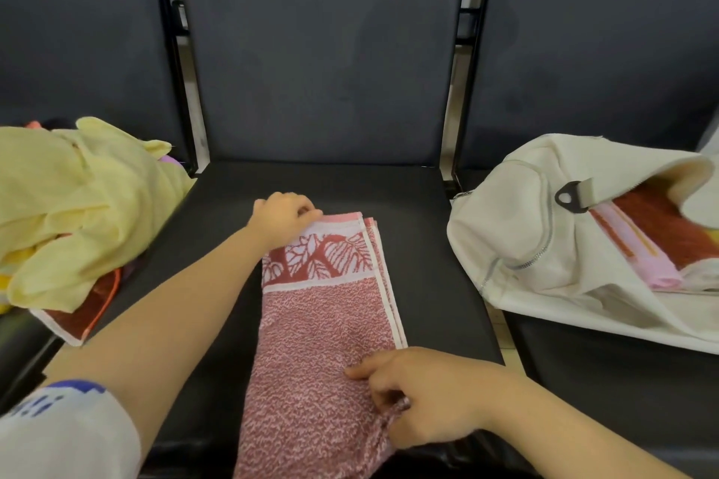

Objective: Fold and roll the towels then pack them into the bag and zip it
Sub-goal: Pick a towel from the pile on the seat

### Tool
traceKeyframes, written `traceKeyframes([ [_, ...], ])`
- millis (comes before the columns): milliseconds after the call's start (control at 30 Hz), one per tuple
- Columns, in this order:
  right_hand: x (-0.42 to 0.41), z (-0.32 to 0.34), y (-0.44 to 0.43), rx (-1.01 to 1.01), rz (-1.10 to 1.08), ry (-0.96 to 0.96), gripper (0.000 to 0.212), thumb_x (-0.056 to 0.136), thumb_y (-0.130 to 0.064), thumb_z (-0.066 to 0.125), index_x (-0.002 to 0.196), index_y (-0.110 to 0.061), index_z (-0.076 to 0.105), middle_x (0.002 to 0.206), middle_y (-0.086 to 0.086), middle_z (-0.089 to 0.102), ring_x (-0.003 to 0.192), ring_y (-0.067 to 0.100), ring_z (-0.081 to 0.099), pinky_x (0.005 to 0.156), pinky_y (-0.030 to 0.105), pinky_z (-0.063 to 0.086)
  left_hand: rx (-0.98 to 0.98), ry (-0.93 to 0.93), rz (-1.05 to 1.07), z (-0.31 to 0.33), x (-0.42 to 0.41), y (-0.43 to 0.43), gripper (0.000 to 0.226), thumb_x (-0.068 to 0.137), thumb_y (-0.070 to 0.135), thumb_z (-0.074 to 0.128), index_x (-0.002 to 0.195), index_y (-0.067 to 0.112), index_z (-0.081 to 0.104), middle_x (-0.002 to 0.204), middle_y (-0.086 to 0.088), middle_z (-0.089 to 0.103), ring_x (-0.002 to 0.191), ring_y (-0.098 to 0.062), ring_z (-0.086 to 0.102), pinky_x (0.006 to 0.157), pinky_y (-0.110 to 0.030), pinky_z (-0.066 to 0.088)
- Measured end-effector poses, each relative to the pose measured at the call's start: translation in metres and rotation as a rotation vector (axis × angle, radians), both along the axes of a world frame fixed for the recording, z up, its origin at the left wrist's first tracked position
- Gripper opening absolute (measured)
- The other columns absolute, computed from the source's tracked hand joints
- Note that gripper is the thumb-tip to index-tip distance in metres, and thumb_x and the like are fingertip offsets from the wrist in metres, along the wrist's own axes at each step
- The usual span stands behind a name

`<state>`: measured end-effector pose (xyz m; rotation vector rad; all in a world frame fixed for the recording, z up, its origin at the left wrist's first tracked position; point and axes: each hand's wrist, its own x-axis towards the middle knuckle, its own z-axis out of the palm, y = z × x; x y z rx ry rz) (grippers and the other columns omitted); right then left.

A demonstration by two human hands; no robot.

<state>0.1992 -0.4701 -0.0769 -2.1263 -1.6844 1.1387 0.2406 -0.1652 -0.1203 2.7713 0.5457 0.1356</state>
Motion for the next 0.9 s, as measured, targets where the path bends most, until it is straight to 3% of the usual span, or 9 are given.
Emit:
traceKeyframes([
  [100, 0.000, -0.001, 0.000, 0.003, 0.004, -0.006, 0.013, 0.085, -0.019, 0.064, 0.081, -0.016, 0.052, 0.154, -0.015, 0.032, 0.134, 0.010, 0.035, 0.109, 0.030, 0.033, 0.022, 0.025, -0.082, -0.001, 0.010, -0.024, 0.031, 0.095, 0.048, 0.047, 0.110, 0.028, 0.065, 0.110, 0.007, 0.058, 0.110, -0.015, 0.049, 0.102, -0.042, 0.026],
  [233, 0.001, -0.004, -0.001, 0.012, -0.001, 0.004, 0.013, 0.085, -0.020, 0.065, 0.082, -0.018, 0.052, 0.154, -0.016, 0.031, 0.134, 0.011, 0.036, 0.109, 0.032, 0.034, -0.283, -0.132, -0.045, 0.002, 0.023, -0.044, 0.014, 0.089, 0.035, 0.064, 0.099, 0.026, 0.065, 0.102, 0.009, 0.055, 0.099, -0.014, 0.057, 0.100, -0.046, 0.041],
  [300, 0.002, -0.006, -0.001, 0.029, 0.001, 0.005, 0.014, 0.086, -0.021, 0.065, 0.083, -0.020, 0.051, 0.153, -0.014, 0.032, 0.133, 0.012, 0.037, 0.108, 0.032, 0.034, -0.310, -0.238, -0.007, 0.000, 0.030, -0.050, 0.015, 0.087, 0.035, 0.066, 0.098, 0.026, 0.063, 0.106, 0.007, 0.054, 0.101, -0.015, 0.056, 0.101, -0.047, 0.040],
  [400, 0.002, -0.006, -0.001, 0.052, 0.008, -0.005, 0.016, 0.086, -0.022, 0.066, 0.083, -0.022, 0.051, 0.153, -0.013, 0.033, 0.132, 0.013, 0.039, 0.107, 0.032, 0.036, 0.131, -0.107, 0.046, -0.009, 0.031, -0.053, 0.060, 0.089, 0.048, 0.059, 0.140, 0.023, 0.040, 0.143, -0.005, 0.037, 0.135, -0.026, 0.031, 0.115, -0.049, 0.017],
  [467, 0.002, -0.006, -0.001, 0.058, 0.019, -0.016, 0.015, 0.086, -0.020, 0.066, 0.084, -0.021, 0.051, 0.154, -0.011, 0.032, 0.132, 0.014, 0.038, 0.106, 0.030, 0.036, 0.380, -0.062, -0.068, -0.012, 0.023, -0.054, 0.072, 0.093, 0.054, 0.045, 0.151, 0.020, 0.019, 0.157, -0.006, 0.018, 0.146, -0.027, 0.010, 0.117, -0.051, 0.004],
  [600, 0.001, -0.004, -0.003, 0.066, 0.053, -0.043, 0.017, 0.085, -0.017, 0.066, 0.080, -0.020, 0.050, 0.157, -0.012, 0.026, 0.137, 0.013, 0.033, 0.105, 0.024, 0.033, 0.275, -0.108, -0.211, -0.013, -0.024, -0.062, 0.076, 0.091, 0.068, 0.023, 0.152, 0.023, 0.016, 0.161, -0.001, 0.006, 0.148, -0.024, -0.001, 0.116, -0.049, -0.007],
  [733, 0.000, -0.002, -0.002, 0.028, 0.065, -0.049, 0.022, 0.083, -0.014, 0.066, 0.071, -0.018, 0.048, 0.157, -0.013, 0.025, 0.136, 0.012, 0.033, 0.103, 0.025, 0.034, 0.305, 0.194, -0.230, -0.052, -0.070, -0.062, 0.099, 0.063, 0.085, -0.020, 0.143, 0.027, -0.027, 0.153, -0.005, -0.030, 0.143, -0.028, -0.025, 0.112, -0.053, -0.019],
  [800, 0.000, -0.005, -0.001, 0.004, 0.060, -0.043, 0.023, 0.082, -0.014, 0.065, 0.069, -0.019, 0.047, 0.156, -0.014, 0.024, 0.134, 0.012, 0.034, 0.102, 0.030, 0.037, 0.291, 0.261, -0.233, -0.063, -0.073, -0.061, 0.098, 0.058, 0.085, -0.025, 0.139, 0.030, -0.032, 0.153, -0.007, -0.031, 0.143, -0.028, -0.026, 0.111, -0.054, -0.022],
  [900, 0.002, -0.012, 0.002, -0.014, 0.028, -0.082, 0.017, 0.083, -0.016, 0.063, 0.075, -0.013, 0.048, 0.157, -0.015, 0.022, 0.135, 0.011, 0.032, 0.104, 0.033, 0.036, 0.425, 0.253, -0.143, -0.055, -0.067, -0.067, 0.098, 0.070, 0.082, -0.014, 0.149, 0.025, -0.019, 0.157, -0.009, -0.021, 0.145, -0.029, -0.019, 0.111, -0.054, -0.019],
])
